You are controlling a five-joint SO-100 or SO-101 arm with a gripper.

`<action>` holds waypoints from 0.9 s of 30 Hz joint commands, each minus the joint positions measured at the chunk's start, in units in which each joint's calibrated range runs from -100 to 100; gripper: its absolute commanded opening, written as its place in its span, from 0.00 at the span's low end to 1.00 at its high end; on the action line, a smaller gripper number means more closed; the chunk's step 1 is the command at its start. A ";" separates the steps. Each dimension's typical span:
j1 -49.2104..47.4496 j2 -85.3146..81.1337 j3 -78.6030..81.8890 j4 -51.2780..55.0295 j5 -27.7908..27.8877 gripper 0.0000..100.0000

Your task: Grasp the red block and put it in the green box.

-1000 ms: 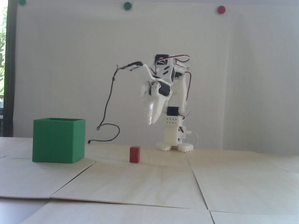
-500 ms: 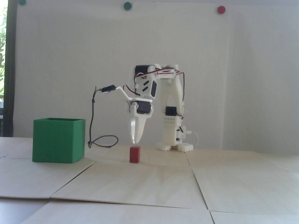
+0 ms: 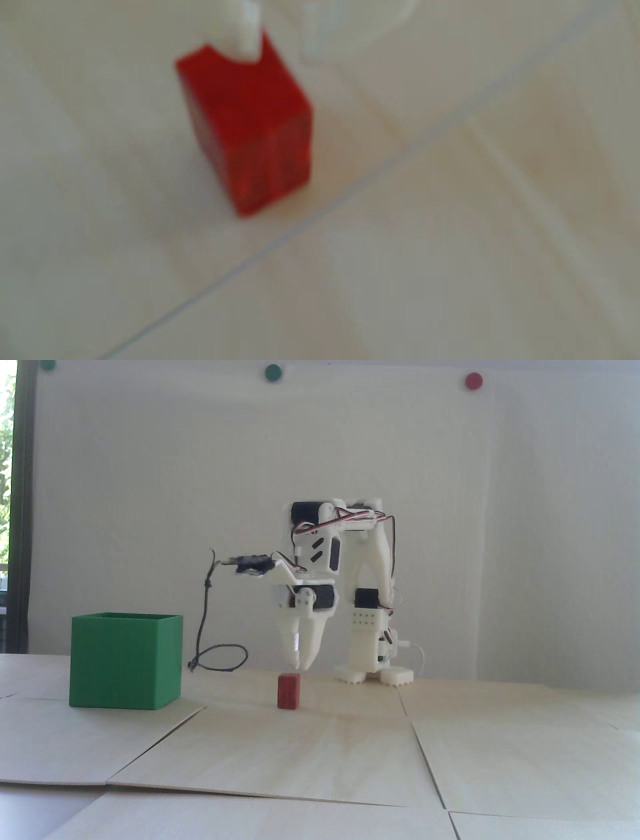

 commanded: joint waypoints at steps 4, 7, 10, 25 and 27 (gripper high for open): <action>-2.32 -2.00 -4.59 6.70 5.53 0.03; -3.20 -2.00 -4.59 9.15 5.95 0.03; -3.44 -2.16 -4.59 13.19 7.87 0.03; -5.45 -19.76 12.44 9.15 7.72 0.02; -5.29 -22.21 18.74 1.98 6.52 0.02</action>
